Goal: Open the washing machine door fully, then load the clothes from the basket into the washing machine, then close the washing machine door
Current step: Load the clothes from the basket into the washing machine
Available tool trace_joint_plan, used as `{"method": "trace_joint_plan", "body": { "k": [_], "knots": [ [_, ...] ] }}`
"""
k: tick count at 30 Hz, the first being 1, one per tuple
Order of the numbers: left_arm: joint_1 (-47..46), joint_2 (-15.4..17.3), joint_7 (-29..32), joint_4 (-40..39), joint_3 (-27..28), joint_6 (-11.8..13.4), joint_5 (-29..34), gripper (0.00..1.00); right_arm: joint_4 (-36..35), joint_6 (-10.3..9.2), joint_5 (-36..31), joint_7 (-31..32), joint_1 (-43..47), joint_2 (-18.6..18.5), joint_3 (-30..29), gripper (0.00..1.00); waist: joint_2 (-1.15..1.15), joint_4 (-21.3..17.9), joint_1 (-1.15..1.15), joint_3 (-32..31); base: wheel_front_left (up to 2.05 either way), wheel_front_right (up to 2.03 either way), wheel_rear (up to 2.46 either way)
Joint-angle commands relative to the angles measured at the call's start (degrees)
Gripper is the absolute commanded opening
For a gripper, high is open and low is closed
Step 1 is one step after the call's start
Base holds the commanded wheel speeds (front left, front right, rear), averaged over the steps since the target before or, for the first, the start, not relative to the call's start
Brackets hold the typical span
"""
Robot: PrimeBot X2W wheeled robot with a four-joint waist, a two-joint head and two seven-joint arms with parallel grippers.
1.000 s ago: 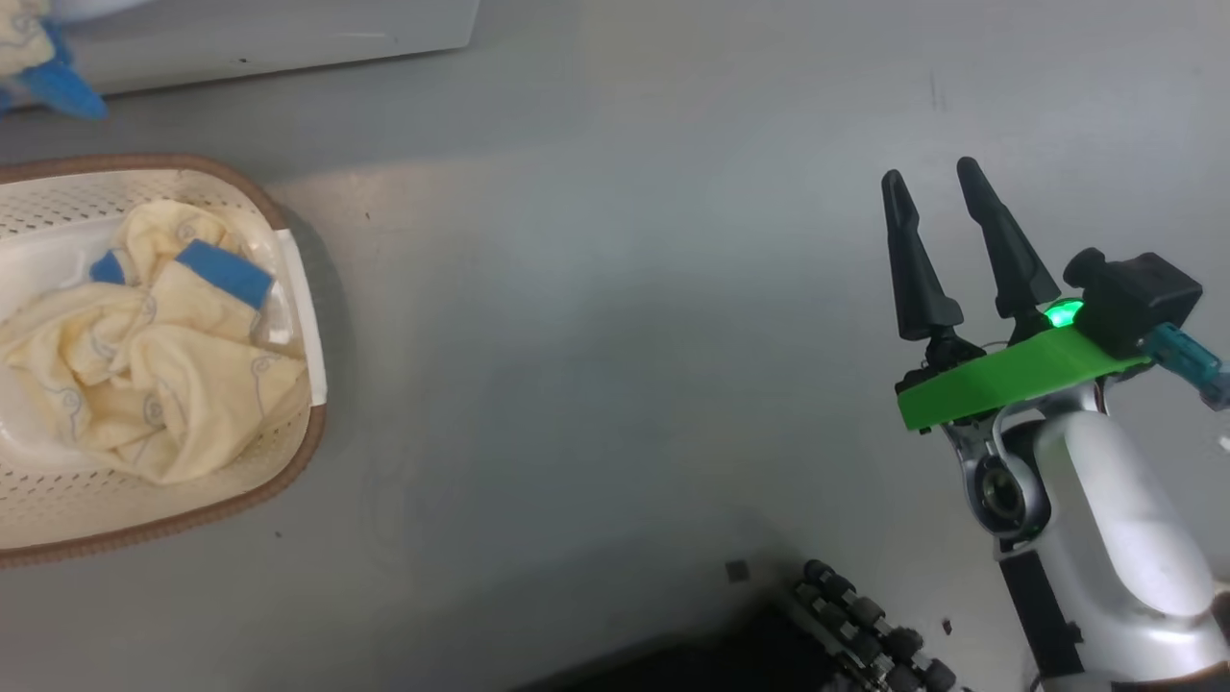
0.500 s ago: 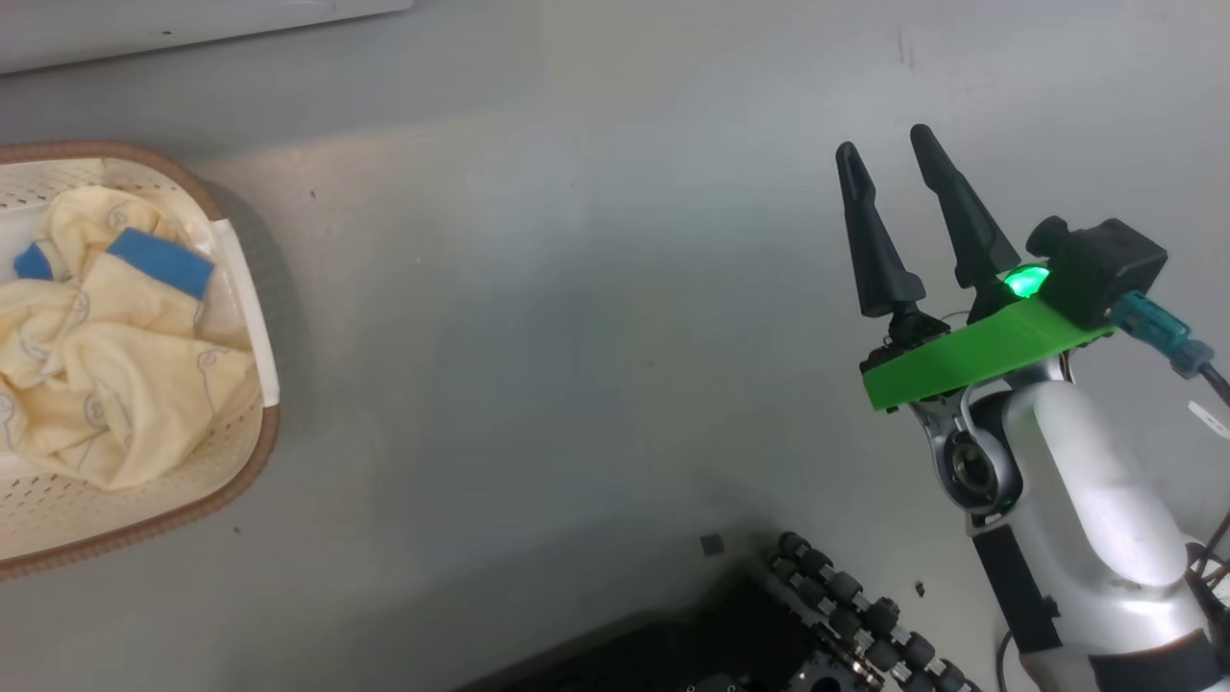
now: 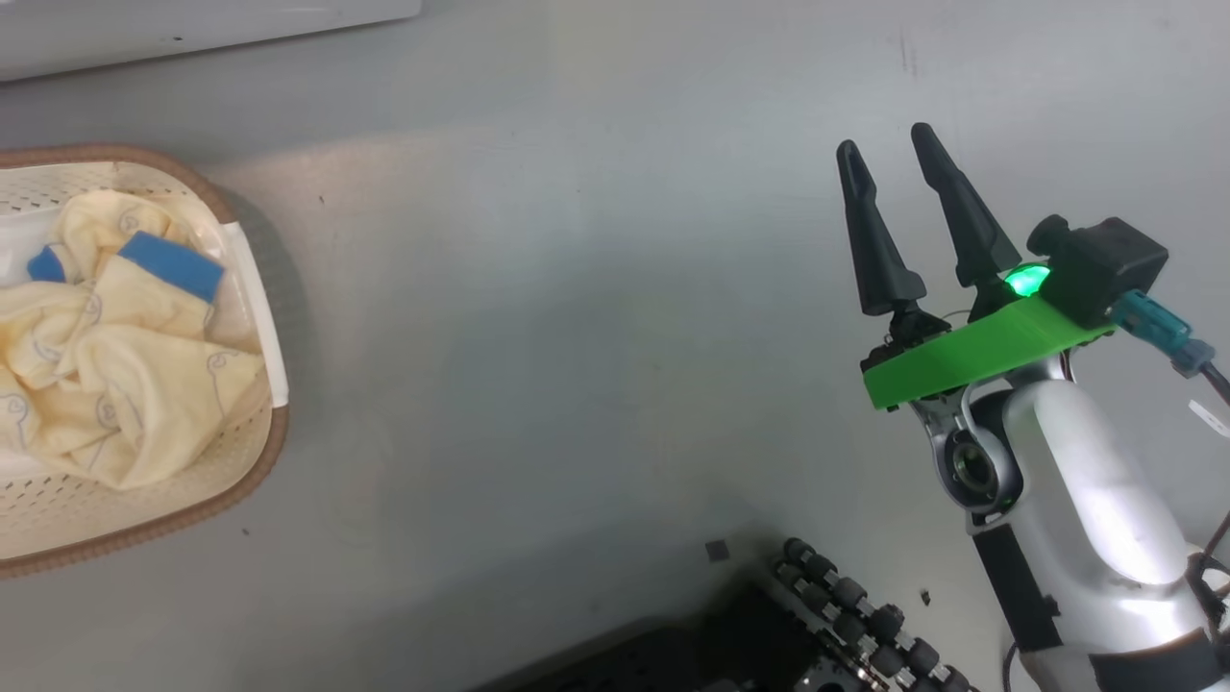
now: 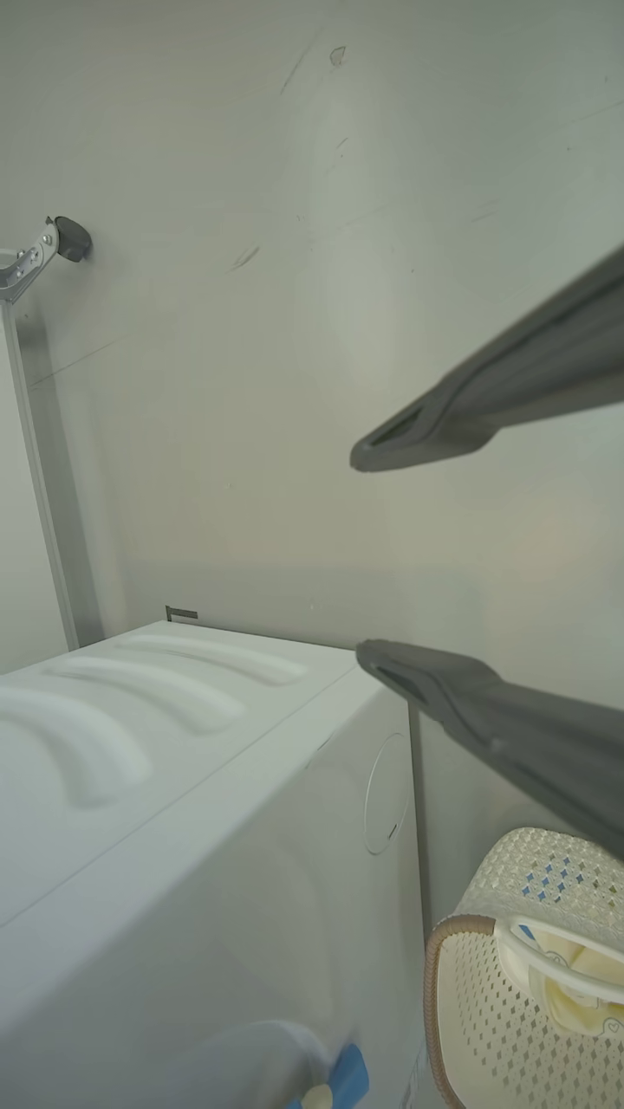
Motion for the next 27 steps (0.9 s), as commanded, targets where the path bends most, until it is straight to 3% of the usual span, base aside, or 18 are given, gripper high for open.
{"method": "trace_joint_plan", "body": {
  "k": [1, 12, 27],
  "knots": [
    [-2.27, 1.67, -0.78, -0.69, -0.36, -0.22, -0.45, 1.0, -1.18, 0.58, -0.46, -0.54, 0.53, 0.1, 0.3, 1.0, 0.0, 0.51, 0.0, -0.63, 0.0, 0.0, 0.0],
    [5.76, -2.89, -1.65, -0.46, -5.96, -0.38, -6.89, 1.0, -1.12, 0.58, -2.27, -0.54, 1.26, -0.86, -1.64, 1.0, 0.0, 4.65, 0.0, -6.59, 0.0, 0.0, 0.0],
    [27.97, -7.39, -5.76, -6.02, -12.55, -0.39, -18.84, 1.0, -0.93, 0.58, -3.64, 0.93, 6.51, -3.53, -5.05, 1.0, 0.0, 12.68, 0.0, -23.54, 0.0, 0.0, 0.0]
  ]
}}
